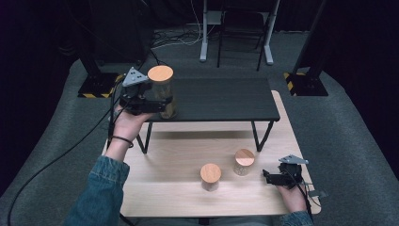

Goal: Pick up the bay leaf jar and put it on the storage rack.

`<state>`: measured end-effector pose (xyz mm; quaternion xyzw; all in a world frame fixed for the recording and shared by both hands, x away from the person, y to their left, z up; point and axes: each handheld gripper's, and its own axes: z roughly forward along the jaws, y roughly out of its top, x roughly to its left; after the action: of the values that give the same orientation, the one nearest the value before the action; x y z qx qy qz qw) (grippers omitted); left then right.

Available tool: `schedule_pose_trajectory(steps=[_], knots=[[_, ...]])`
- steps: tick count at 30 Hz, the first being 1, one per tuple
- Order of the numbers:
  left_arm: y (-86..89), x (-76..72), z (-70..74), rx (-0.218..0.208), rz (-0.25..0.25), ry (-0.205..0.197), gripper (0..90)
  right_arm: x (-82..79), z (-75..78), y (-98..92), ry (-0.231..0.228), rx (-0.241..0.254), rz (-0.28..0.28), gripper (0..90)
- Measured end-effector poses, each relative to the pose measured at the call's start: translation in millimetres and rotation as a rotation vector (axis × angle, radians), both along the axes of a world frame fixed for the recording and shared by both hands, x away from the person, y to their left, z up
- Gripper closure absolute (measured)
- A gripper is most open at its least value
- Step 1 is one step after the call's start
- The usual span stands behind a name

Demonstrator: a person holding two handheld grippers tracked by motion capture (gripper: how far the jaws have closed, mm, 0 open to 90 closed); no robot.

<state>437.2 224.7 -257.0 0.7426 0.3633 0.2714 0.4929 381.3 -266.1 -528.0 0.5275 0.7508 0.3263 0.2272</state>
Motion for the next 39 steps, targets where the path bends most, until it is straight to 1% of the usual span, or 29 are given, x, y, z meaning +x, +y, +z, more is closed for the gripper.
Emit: schedule_pose_trajectory(steps=[4,5,10,12,15,17,19,22,25,27,30,35,37,39], knots=[[9.6,-14.4,-7.6,-0.035,-0.017,-0.006,13.1,-0.1,0.0,0.1,0.000,0.000,-0.001,5.2],[11.2,-17.0,-9.3,-0.036,-0.019,-0.007,13.1,-0.1,0.0,0.1,0.000,0.000,-0.002,5.2],[21.7,-34.8,-24.1,-0.065,-0.038,-0.006,13.0,-0.2,0.0,0.1,0.000,0.001,-0.002,5.2],[24.4,-40.9,-30.7,-0.062,-0.043,-0.005,12.6,-0.2,0.0,0.1,0.000,0.001,-0.002,5.2],[28.7,-50.5,-42.9,-0.073,-0.049,0.010,12.5,-0.1,0.0,0.1,0.000,0.001,-0.002,5.2],[30.4,-57.8,-49.9,-0.055,-0.051,0.007,12.3,-0.2,0.0,0.1,0.000,0.001,-0.002,5.2],[32.5,-64.5,-55.3,-0.048,-0.052,0.004,12.1,-0.2,0.0,0.1,0.000,0.001,-0.003,5.2],[37.2,-74.6,-63.1,-0.057,-0.050,-0.005,11.8,-0.2,0.0,0.1,0.000,0.001,-0.003,5.2],[44.2,-85.9,-75.9,-0.090,-0.053,-0.007,11.8,-0.3,0.0,0.1,0.000,0.001,-0.003,5.2],[48.0,-90.9,-83.8,-0.108,-0.057,-0.001,11.8,-0.3,0.0,0.1,0.000,0.001,-0.003,5.2],[54.1,-98.0,-98.1,-0.129,-0.047,0.010,11.8,-0.6,0.0,-0.2,0.000,0.000,-0.003,5.2],[63.4,-102.2,-119.2,-0.153,-0.023,0.025,12.0,-0.6,0.0,-0.2,0.000,0.000,-0.004,5.2],[66.4,-103.1,-128.2,-0.158,-0.019,0.039,12.1,-0.6,0.0,-0.2,0.000,0.000,-0.003,5.2],[66.5,-103.5,-133.4,-0.144,-0.017,0.048,12.2,-0.6,0.0,-0.2,0.000,0.000,-0.004,5.2]])
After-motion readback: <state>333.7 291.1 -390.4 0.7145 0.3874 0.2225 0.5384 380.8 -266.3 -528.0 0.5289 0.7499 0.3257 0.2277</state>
